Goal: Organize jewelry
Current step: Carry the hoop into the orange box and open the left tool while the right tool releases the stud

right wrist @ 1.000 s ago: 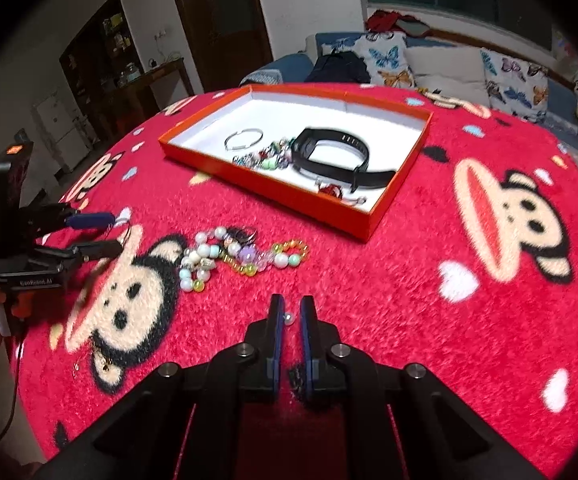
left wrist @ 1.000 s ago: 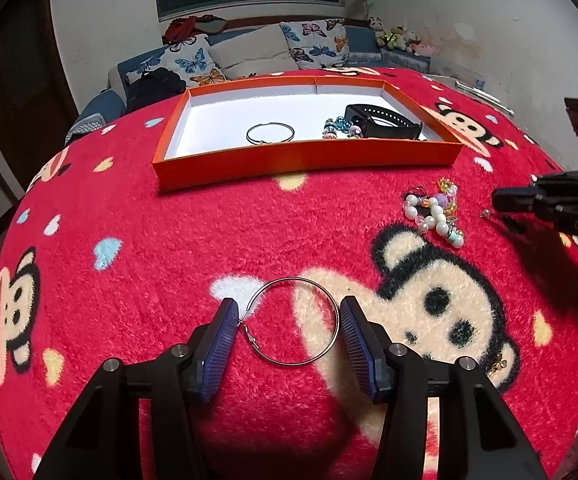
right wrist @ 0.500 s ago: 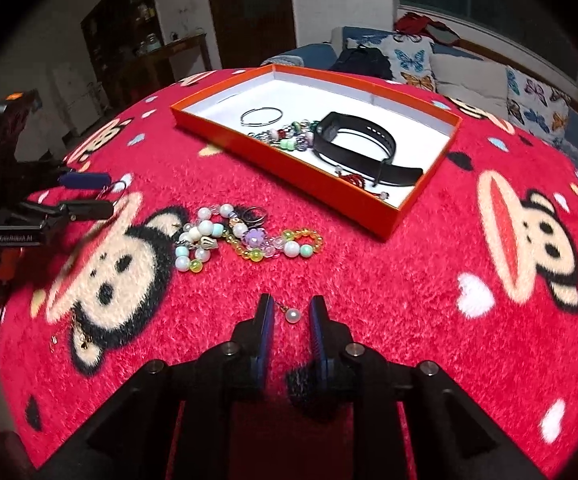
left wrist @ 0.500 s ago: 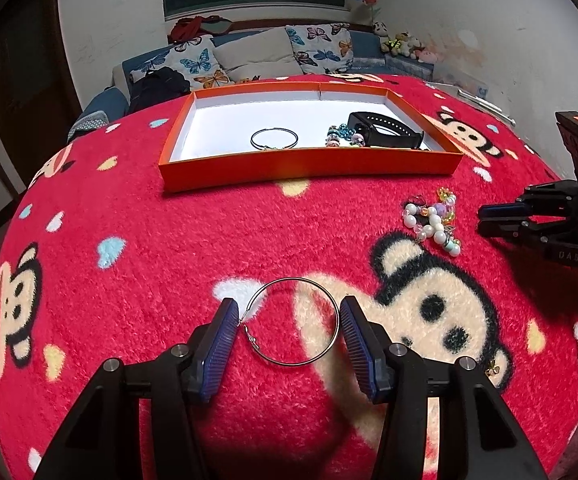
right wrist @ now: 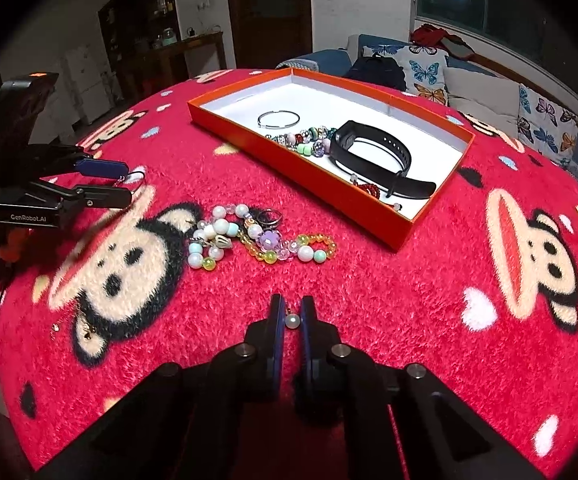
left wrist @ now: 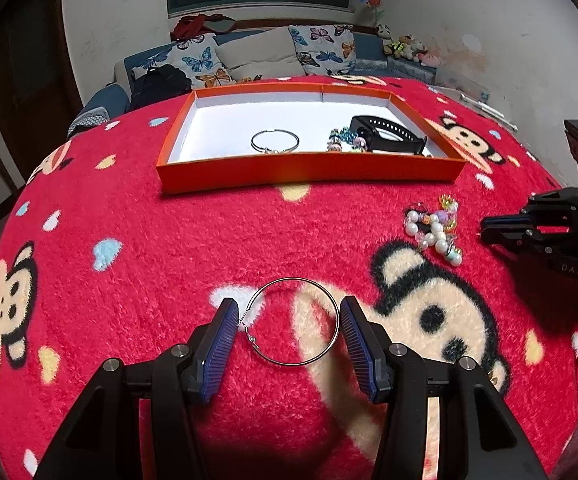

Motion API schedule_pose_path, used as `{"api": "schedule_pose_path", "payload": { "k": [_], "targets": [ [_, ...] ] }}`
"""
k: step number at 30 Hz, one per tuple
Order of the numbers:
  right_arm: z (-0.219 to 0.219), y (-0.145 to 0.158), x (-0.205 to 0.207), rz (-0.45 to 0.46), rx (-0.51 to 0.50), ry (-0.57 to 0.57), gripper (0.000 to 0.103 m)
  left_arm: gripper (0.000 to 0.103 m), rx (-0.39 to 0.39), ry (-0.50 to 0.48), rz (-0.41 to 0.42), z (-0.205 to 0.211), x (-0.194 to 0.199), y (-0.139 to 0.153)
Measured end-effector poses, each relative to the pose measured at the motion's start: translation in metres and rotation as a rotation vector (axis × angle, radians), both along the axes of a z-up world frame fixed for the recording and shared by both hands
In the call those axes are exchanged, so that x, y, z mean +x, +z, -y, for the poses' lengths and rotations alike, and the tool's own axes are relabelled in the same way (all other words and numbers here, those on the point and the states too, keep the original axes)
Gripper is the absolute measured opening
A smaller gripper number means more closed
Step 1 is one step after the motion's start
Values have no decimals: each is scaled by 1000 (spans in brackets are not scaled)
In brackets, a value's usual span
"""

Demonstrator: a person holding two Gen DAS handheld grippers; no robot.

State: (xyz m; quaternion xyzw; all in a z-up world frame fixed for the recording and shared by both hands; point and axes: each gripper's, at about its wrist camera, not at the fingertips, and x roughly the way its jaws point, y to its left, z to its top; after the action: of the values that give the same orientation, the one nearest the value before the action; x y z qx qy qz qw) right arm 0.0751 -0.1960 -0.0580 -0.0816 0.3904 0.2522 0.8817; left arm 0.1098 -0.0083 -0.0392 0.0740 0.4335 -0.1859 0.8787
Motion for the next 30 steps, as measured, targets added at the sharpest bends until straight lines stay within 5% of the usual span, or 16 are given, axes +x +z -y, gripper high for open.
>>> {"api": "schedule_pose_path", "payload": {
  "k": [14, 22, 30],
  "targets": [
    [10, 44, 14, 85, 90, -45, 10, 55, -79, 25, 80, 2, 25, 49],
    [15, 55, 57, 116, 119, -106, 10, 55, -75, 43, 123, 8, 79, 72],
    [17, 47, 95, 85, 147, -138, 10, 55, -62, 73, 73, 7, 146, 55]
  ]
}}
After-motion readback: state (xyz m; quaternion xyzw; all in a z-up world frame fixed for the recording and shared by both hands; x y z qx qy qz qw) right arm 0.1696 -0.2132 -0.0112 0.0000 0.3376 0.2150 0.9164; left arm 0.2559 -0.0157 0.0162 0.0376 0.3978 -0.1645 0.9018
